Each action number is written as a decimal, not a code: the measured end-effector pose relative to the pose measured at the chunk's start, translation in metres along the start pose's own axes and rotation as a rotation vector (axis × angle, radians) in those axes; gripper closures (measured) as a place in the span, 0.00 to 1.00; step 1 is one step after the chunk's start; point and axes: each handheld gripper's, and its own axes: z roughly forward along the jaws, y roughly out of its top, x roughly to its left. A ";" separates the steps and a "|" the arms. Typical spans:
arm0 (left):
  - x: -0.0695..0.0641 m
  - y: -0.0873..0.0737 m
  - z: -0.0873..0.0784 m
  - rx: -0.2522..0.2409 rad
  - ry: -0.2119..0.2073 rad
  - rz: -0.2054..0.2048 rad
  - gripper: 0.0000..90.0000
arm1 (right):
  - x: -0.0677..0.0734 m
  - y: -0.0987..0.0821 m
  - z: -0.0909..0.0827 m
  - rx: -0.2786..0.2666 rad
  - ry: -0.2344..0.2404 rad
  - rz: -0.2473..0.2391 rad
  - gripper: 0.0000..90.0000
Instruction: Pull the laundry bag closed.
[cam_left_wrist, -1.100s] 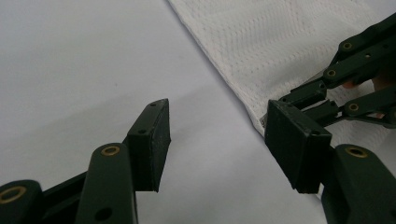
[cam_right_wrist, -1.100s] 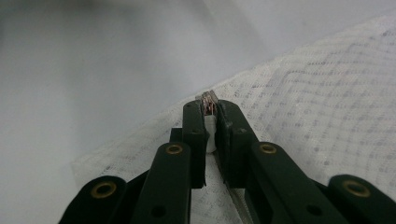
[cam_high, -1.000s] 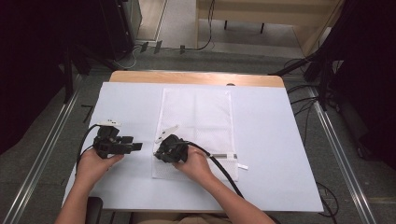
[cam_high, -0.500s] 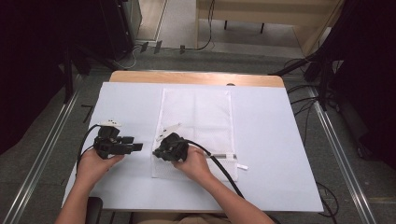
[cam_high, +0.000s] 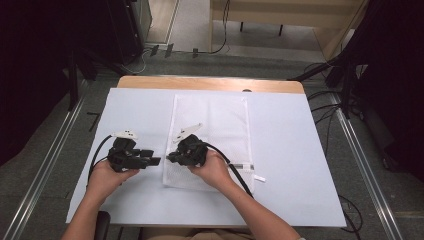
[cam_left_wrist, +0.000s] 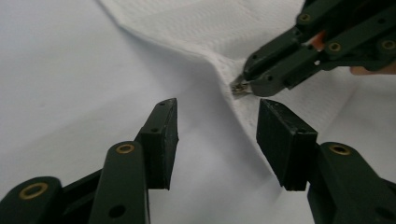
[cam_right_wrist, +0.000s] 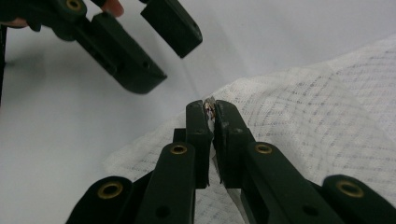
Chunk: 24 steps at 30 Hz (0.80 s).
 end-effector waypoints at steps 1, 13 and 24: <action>-0.001 0.000 0.001 -0.001 -0.007 -0.001 0.56 | 0.000 0.001 -0.001 0.002 -0.001 -0.006 0.96; -0.005 0.004 0.017 0.031 -0.047 0.011 0.61 | -0.002 0.007 -0.006 -0.019 0.008 0.010 0.96; -0.007 0.008 0.025 0.066 -0.088 -0.011 0.78 | -0.001 0.009 -0.008 -0.009 0.019 0.002 0.96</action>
